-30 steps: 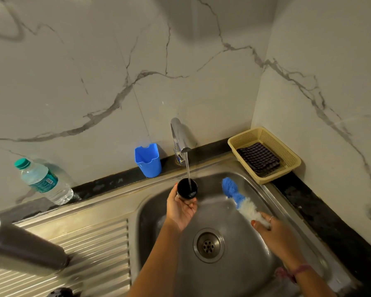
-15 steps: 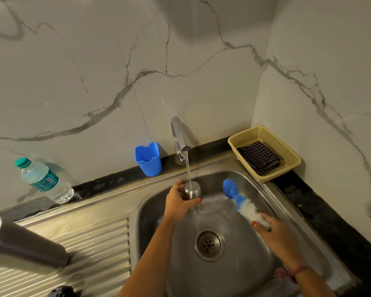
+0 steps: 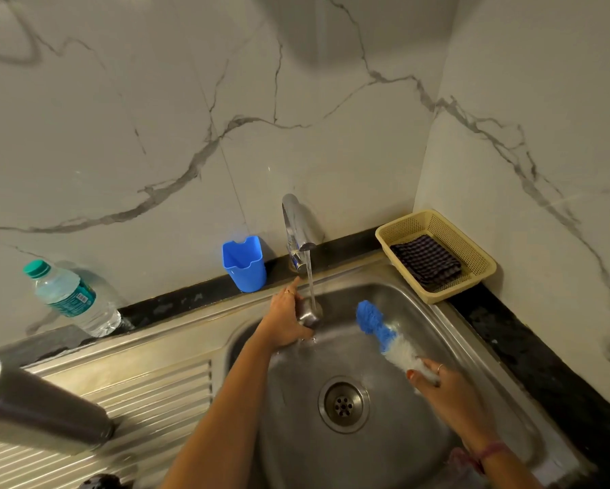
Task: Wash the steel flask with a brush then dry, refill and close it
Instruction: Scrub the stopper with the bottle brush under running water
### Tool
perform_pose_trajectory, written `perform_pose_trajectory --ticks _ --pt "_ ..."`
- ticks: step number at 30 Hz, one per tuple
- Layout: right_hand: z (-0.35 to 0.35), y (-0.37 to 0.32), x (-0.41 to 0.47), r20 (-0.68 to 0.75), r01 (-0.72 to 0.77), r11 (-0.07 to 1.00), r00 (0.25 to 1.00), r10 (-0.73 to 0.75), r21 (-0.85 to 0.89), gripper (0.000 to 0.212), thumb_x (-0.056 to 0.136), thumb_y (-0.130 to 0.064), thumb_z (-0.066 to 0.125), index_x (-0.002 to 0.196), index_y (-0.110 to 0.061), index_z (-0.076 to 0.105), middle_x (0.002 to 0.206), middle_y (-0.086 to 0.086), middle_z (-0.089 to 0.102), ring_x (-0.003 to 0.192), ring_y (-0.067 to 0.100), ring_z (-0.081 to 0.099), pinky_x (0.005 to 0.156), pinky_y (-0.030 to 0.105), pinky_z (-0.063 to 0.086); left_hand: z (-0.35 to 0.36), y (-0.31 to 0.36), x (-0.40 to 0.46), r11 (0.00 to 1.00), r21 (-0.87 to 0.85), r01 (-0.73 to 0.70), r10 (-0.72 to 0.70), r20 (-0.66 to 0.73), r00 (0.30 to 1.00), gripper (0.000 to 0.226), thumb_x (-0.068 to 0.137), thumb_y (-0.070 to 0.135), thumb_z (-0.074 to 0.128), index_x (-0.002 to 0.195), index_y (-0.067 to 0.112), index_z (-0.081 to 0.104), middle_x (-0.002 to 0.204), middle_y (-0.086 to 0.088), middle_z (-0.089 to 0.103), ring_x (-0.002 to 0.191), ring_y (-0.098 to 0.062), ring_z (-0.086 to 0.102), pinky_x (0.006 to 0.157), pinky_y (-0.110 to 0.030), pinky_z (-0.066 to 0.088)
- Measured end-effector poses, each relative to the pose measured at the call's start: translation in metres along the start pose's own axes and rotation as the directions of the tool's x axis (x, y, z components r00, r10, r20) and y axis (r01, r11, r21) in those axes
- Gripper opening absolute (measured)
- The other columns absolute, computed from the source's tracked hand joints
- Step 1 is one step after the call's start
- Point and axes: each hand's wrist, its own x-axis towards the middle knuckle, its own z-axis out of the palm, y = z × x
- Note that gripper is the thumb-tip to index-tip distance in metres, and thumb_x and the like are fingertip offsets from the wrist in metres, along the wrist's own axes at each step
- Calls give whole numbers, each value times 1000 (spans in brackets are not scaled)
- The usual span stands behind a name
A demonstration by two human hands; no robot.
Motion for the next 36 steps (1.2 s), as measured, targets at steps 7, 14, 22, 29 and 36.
perform_pose_trajectory --ticks 7,14,22,29,36 --pt "5 0 0 7 -17 1000 1000 17 -25 47 92 -38 58 134 -18 51 90 -8 59 78 1 56 58 13 39 -36 11 17 989 148 -31 18 86 996 136 70 19 87 157 15 -16 126 -1 48 116 -20 42 108 -34 36" --pt "7 -1 1 8 -27 1000 1000 27 -3 43 91 -36 61 129 -17 55 89 -8 60 77 -1 56 59 12 38 -49 17 28 984 169 -52 29 133 991 130 73 18 86 157 10 -13 116 2 49 111 -20 48 104 -32 42" --pt "7 -10 0 24 5 1000 1000 -5 -13 43 91 -32 62 130 -15 55 93 -5 59 77 -1 56 59 12 38 -48 19 31 996 79 45 -62 234 970 132 77 11 82 153 34 -23 147 -14 41 138 -34 40 115 -43 35" --pt "4 -16 -4 81 35 998 996 -30 -58 47 91 -33 62 134 -18 51 95 -5 61 80 -1 57 60 12 41 -40 15 30 974 228 -6 -29 151 988 136 73 20 85 151 42 -24 126 -14 50 115 -31 50 107 -49 42" --pt "-13 -19 -11 209 113 979 975 -76 -168 69 87 -25 64 146 -36 30 98 -7 63 78 10 65 70 28 55 0 -3 -16 998 -56 34 -31 49 998 132 69 15 85 157 36 -10 130 -2 56 123 -24 51 111 -46 42"
